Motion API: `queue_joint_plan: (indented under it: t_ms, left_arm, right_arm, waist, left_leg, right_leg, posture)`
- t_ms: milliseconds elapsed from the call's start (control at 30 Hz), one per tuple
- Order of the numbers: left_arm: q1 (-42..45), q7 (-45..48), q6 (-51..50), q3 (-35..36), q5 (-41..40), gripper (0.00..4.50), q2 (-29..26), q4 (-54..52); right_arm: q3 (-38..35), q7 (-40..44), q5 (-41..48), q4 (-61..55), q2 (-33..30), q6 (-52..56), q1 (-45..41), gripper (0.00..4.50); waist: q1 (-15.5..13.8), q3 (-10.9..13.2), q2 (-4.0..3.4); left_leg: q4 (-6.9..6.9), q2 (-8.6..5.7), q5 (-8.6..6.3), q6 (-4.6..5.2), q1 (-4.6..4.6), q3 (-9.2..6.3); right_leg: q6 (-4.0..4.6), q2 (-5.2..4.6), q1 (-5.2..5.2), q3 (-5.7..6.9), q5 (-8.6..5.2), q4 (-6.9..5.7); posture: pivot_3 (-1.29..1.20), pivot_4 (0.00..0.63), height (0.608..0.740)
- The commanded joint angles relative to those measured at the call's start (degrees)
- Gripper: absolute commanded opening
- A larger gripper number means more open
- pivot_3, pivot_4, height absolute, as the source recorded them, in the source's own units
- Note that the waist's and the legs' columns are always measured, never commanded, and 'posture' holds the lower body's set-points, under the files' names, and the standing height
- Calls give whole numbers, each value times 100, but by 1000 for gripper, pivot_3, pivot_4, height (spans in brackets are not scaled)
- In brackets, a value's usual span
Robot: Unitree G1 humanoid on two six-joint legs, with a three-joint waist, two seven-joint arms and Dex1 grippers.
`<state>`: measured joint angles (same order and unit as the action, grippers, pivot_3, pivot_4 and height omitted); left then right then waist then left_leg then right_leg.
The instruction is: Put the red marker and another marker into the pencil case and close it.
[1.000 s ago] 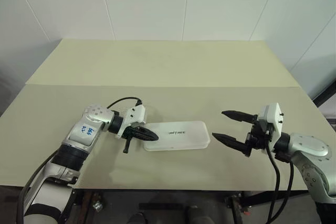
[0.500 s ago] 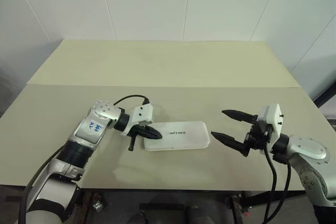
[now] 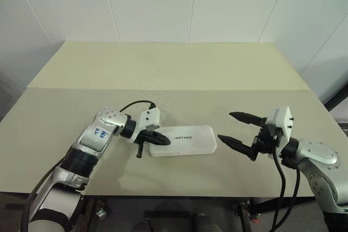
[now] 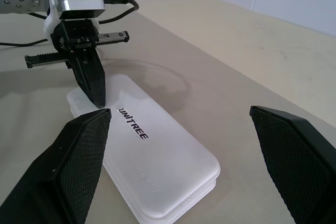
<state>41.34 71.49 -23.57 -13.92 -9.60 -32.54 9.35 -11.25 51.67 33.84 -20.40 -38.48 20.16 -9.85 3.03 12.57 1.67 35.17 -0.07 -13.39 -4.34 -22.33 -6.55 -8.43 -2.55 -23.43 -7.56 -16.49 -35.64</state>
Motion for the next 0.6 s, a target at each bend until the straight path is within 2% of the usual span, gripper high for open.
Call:
queue_joint_plan:
  t_ms: [33, 100, 200, 300, 533, 600]
  left_arm:
    - [-36, -74, 236, 626, -538, 20, 96, -136]
    - [-89, -87, 405, 943, -745, 20, 59, -96]
    - [-300, 162, 397, 1247, -1081, 603, -154, -215]
    - [-504, 235, 361, 1616, -1461, 1588, -283, -481]
    - [-1019, 153, 505, 2260, -1796, 3929, -602, -471]
    - [-1094, 111, 543, 2355, -1847, 4438, -587, -458]
  right_arm:
    - [-45, 28, 54, -50, -3, -72, -83, 4500]
    - [-35, 99, 13, 29, -53, -97, -104, 4500]
    - [-62, 213, -81, 197, -110, -207, -159, 4500]
    - [-126, 259, -241, 401, -121, -445, -284, 4500]
    - [-232, 478, -297, 663, -392, -526, -432, 4500]
    - [-282, 558, -307, 816, -463, -606, -484, 4500]
  waist:
    - [2, 0, 0]
    - [6, 0, 0]
    - [19, 0, 0]
    - [13, 0, 0]
    - [3, 0, 0]
    - [2, 0, 0]
  left_leg:
    - [0, 0, 0, 0, -2, 0]
    - [-1, 1, 0, 0, -2, 0]
    - [-3, 1, 0, 0, 0, 0]
    - [-4, 1, 0, 0, 0, 1]
    - [-2, 1, 0, 0, 0, 0]
    - [-2, 1, 0, 0, -1, 0]
  right_leg:
    - [0, 0, -1, 0, 0, 0]
    - [0, 0, -4, 0, 0, 1]
    - [0, 0, -4, 0, 0, 0]
    - [0, -1, -4, 0, 0, 0]
    - [0, -2, -3, 1, 0, 1]
    - [0, -2, -3, 1, 0, 2]
  posture:
    - [0, 150, 740]
    - [0, 150, 740]
    - [0, 150, 740]
    - [0, 150, 740]
    - [0, 150, 740]
    - [0, 150, 740]
